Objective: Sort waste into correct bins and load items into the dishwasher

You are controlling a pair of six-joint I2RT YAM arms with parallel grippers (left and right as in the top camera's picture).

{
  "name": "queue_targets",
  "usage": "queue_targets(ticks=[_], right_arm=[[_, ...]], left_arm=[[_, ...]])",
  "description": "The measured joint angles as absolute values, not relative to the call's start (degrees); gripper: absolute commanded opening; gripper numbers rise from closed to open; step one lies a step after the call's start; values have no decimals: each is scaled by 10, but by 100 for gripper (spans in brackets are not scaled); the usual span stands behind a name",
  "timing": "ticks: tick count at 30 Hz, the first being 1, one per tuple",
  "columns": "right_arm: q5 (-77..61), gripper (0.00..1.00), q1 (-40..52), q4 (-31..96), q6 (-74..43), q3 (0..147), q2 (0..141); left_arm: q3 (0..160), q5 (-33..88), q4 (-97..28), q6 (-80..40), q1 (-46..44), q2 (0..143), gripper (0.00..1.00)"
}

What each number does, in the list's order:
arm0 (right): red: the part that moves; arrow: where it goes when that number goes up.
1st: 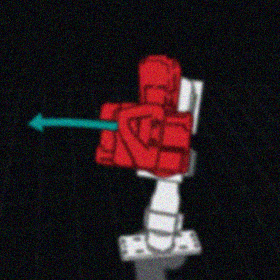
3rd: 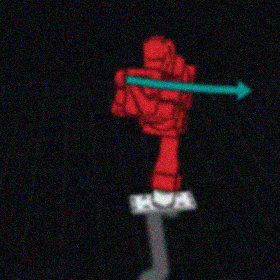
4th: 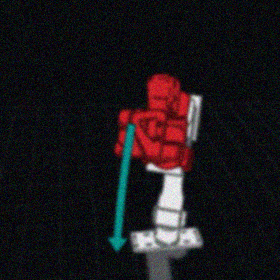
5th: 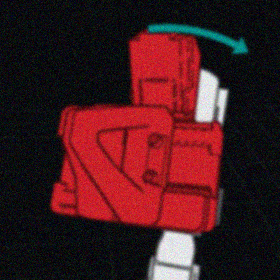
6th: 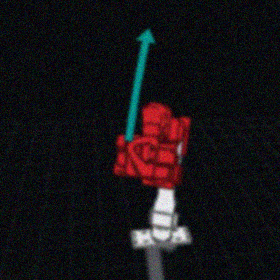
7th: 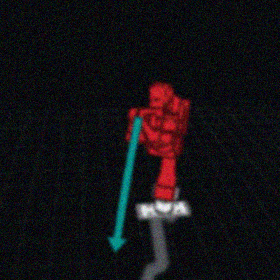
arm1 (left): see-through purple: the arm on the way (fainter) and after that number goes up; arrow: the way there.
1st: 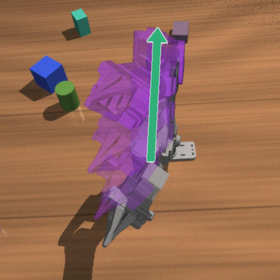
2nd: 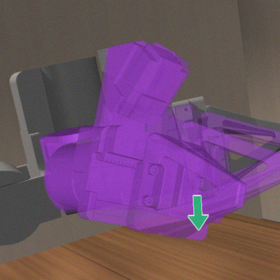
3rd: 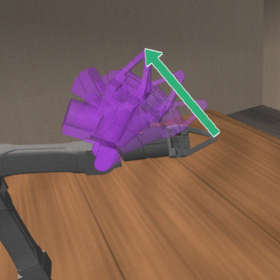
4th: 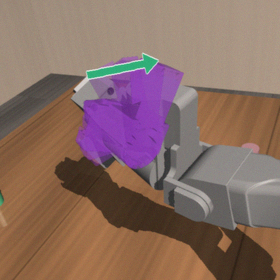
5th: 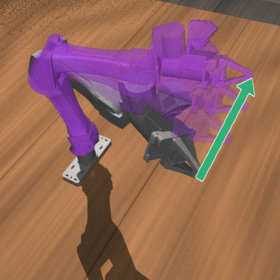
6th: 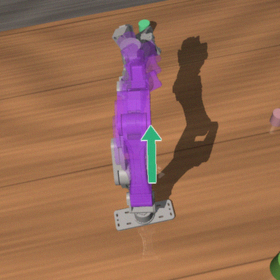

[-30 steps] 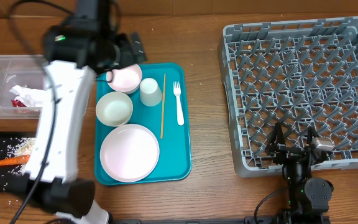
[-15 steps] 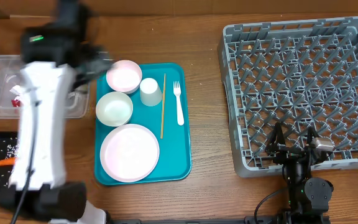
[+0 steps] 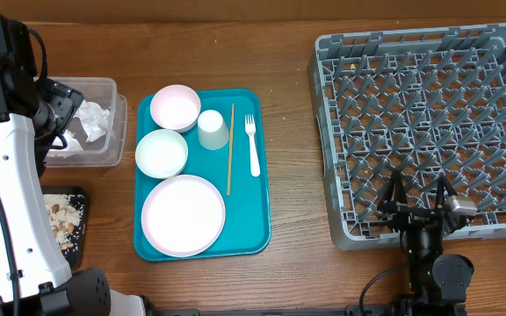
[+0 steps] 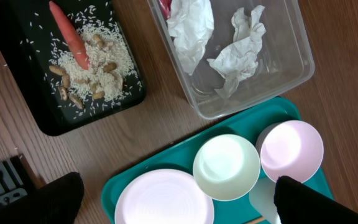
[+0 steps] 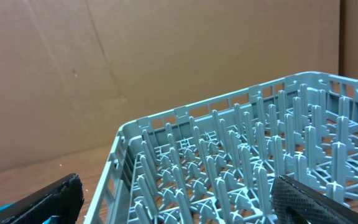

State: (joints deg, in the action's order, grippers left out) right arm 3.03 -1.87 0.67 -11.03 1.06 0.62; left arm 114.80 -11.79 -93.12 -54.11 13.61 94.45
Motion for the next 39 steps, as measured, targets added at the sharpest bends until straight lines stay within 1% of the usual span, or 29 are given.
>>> queue_targets(ticks=[3, 5, 7, 9, 11, 13, 15, 17, 19, 21, 23, 27, 29, 31, 35, 37, 39], right_arm=[[-30, 100, -19, -21, -128, 11, 6], [-105, 100, -19, -46, -166, 11, 6], [-208, 100, -19, -116, -243, 11, 6], [-319, 100, -19, -191, -345, 11, 5], [-372, 100, -18, -228, -417, 11, 5], [-402, 100, -18, -239, -484, 11, 5], [-412, 100, -18, -285, -535, 11, 6], [-416, 100, -18, -328, -555, 11, 6], [-415, 100, -18, -336, -566, 14, 5], [-408, 100, -18, -302, -560, 30, 7], [-397, 100, -18, -234, -534, 76, 19], [-379, 100, -18, -125, -449, 227, 105], [-382, 100, -18, -98, -415, 310, 176], [-404, 100, -18, -87, -380, 421, 300], [-447, 100, -3, -37, -334, 561, 484], [-455, 100, 39, 23, -285, 634, 595], [-432, 100, 108, 110, -222, 701, 702]], left_arm=[[1148, -117, -931, -541, 136, 945, 100], [1148, -117, -931, -541, 136, 945, 100], [1148, -116, -931, -541, 136, 945, 100], [1148, -116, -931, -541, 136, 945, 100], [1148, -114, -931, -541, 136, 945, 100], [1148, -114, -931, -541, 136, 945, 100], [1148, -114, -931, -541, 136, 945, 100], [1148, -114, -931, -541, 136, 945, 100], [1148, -114, -931, -541, 136, 945, 100], [1148, -114, -931, -541, 136, 945, 100], [1148, -114, -932, -541, 136, 945, 100], [1148, -114, -931, -541, 136, 945, 100], [1148, -113, -932, -541, 136, 946, 100], [1148, -114, -930, -541, 136, 947, 100], [1148, -113, -932, -541, 136, 947, 100], [1148, -113, -932, -541, 136, 947, 100], [1148, -113, -932, -541, 136, 947, 100]])
